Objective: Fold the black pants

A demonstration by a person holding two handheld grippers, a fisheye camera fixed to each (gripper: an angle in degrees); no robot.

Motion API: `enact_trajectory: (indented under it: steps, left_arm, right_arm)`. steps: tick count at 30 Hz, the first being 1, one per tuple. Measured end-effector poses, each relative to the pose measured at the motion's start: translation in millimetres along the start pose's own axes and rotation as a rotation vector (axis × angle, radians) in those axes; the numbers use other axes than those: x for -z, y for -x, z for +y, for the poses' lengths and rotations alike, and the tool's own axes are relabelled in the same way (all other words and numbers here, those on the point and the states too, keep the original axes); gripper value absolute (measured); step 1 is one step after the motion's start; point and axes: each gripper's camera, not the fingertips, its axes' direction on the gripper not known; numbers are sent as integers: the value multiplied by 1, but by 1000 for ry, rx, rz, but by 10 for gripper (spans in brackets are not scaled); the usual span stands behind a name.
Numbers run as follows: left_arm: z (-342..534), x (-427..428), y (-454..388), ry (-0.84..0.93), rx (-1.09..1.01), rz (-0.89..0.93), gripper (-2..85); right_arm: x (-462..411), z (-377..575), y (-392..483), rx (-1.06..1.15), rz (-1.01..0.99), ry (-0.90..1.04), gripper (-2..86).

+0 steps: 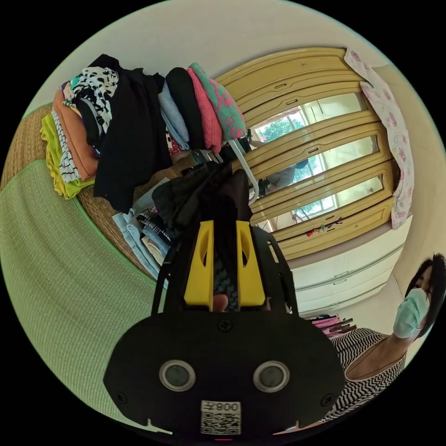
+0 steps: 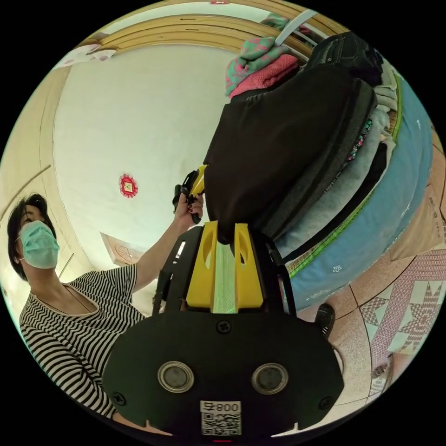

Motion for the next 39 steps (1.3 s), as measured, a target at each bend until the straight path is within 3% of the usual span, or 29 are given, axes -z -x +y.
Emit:
enact_trajectory:
  steps: [4,7,12,17,20,30,34,39]
  left_arm:
    - [18,11,-7,-168,-25,-112,64]
    - [26,8,-25,-251,-115,-130,34]
    - [10,-46,-60,-126,-336,-276,8]
    - [-7,-106,-43,-3,-414,-533,2]
    - [-8,-116,-25,-41,-448,-609,1]
    - [-28,-98,25,53,-252,-367,0]
    - [-5,-61,24,12,-276,-284,1]
    - [83,-16,40,6,-307,-233,1]
  right_arm:
    - [29,6,19,-14,174,-78,15]
    - [33,-18,63,121,318,-123,5]
    - [-56,-110,150,488,652,-16,1]
    - [-167,-174,153,565,946,172,1]
    - [-193,-185,152,623,947,141,1]
    - [-240,-181,177,680,1220,148,1]
    - [-221,-187,181,586,1139,141,1]
    - [-166,-167,200,575,1008,61,0]
